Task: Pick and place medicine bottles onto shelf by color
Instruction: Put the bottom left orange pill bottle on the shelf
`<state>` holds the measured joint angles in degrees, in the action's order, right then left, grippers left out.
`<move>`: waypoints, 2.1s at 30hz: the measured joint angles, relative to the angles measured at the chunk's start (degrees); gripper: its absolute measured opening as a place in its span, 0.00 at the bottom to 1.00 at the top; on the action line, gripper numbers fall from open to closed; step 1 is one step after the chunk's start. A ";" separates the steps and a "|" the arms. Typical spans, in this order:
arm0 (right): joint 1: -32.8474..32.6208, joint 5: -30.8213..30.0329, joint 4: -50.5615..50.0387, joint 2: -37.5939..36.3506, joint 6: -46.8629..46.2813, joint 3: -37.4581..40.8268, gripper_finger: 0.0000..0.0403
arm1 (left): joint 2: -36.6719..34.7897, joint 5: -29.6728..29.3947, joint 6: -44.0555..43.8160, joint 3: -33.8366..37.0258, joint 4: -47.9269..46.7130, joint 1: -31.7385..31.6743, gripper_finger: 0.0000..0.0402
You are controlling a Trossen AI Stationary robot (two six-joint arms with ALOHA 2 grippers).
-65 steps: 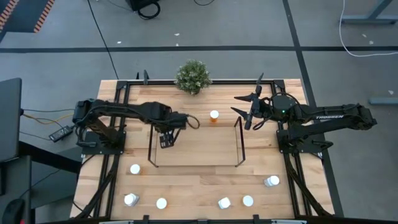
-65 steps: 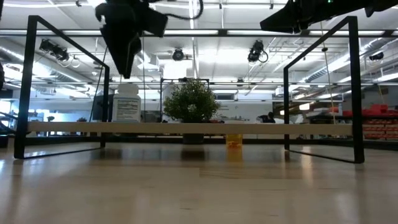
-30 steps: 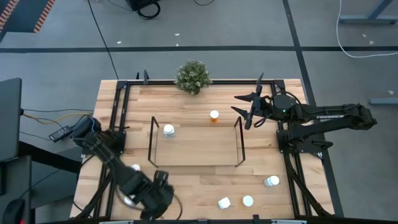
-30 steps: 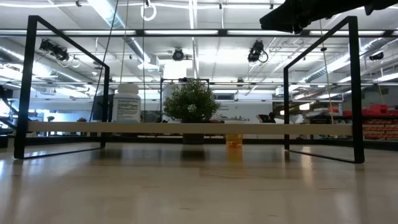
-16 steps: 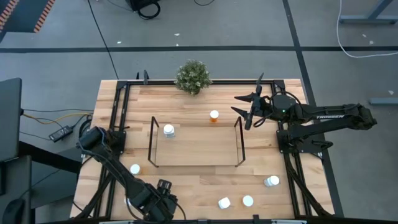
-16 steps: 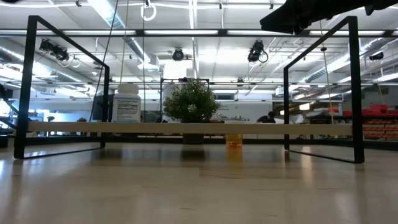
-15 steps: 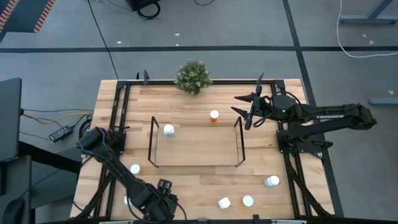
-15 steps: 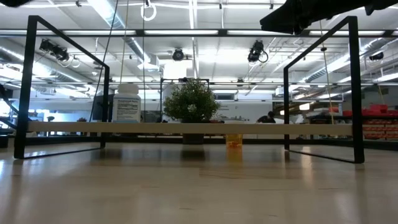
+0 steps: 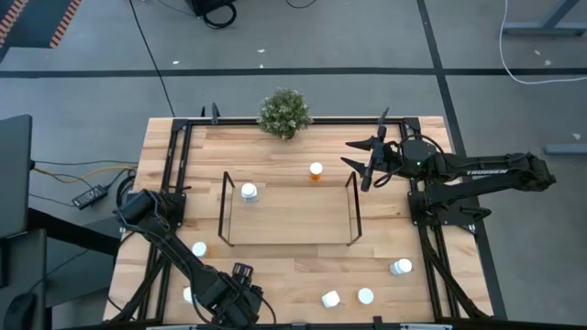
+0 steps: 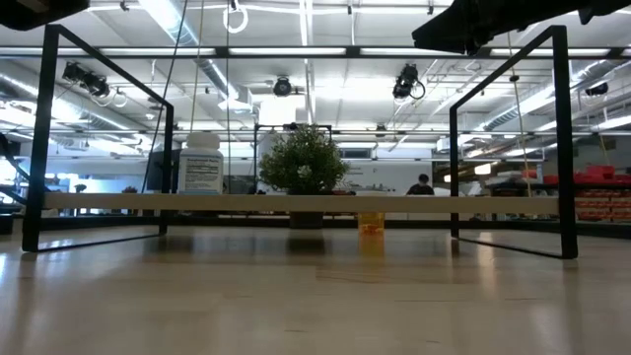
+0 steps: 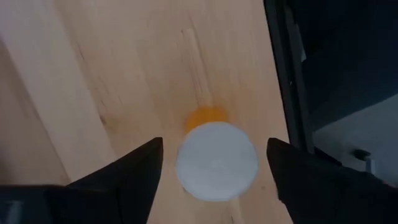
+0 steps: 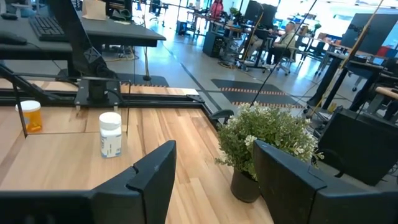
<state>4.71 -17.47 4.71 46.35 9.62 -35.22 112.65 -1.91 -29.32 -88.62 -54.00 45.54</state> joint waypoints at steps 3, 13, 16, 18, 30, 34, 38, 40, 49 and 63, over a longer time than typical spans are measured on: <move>0.00 0.02 0.00 0.00 0.01 0.00 0.54 | 0.42 -0.46 0.00 -0.02 -0.59 -0.02 0.79; 0.00 0.00 0.02 0.00 0.01 0.00 0.54 | 0.59 -0.55 -0.17 -0.02 -1.18 -0.04 0.84; 0.00 0.02 0.04 0.00 0.01 0.00 0.54 | 1.33 -0.26 -0.03 -0.03 -1.62 0.02 0.81; 0.00 0.02 0.00 0.01 0.01 0.00 0.54 | 1.71 0.04 0.12 0.00 -1.68 0.07 0.79; 0.00 0.02 -0.09 0.00 0.01 -0.02 0.54 | 1.85 0.04 0.33 -0.02 -1.60 0.00 0.67; 0.00 0.02 -0.11 0.00 0.01 -0.02 0.54 | 1.85 0.05 0.33 -0.02 -1.67 0.00 0.58; 0.00 0.02 -0.11 0.00 0.01 -0.02 0.54 | 1.85 0.06 0.33 -0.04 -1.77 -0.02 0.53; 0.00 0.02 -0.13 0.00 0.01 -0.02 0.54 | 1.85 0.12 0.42 -0.04 -1.77 -0.22 0.52; 0.00 0.02 -0.27 0.01 0.01 -0.02 0.54 | 1.71 0.09 0.63 -0.04 -3.59 -3.05 0.58; 0.00 0.02 -0.97 0.02 0.01 -0.02 0.54 | -4.69 0.48 1.56 -3.07 -9.84 -12.56 0.59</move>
<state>4.71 -17.45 3.74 46.37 9.63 -35.24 107.96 -1.43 -27.76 -91.69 -63.84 32.98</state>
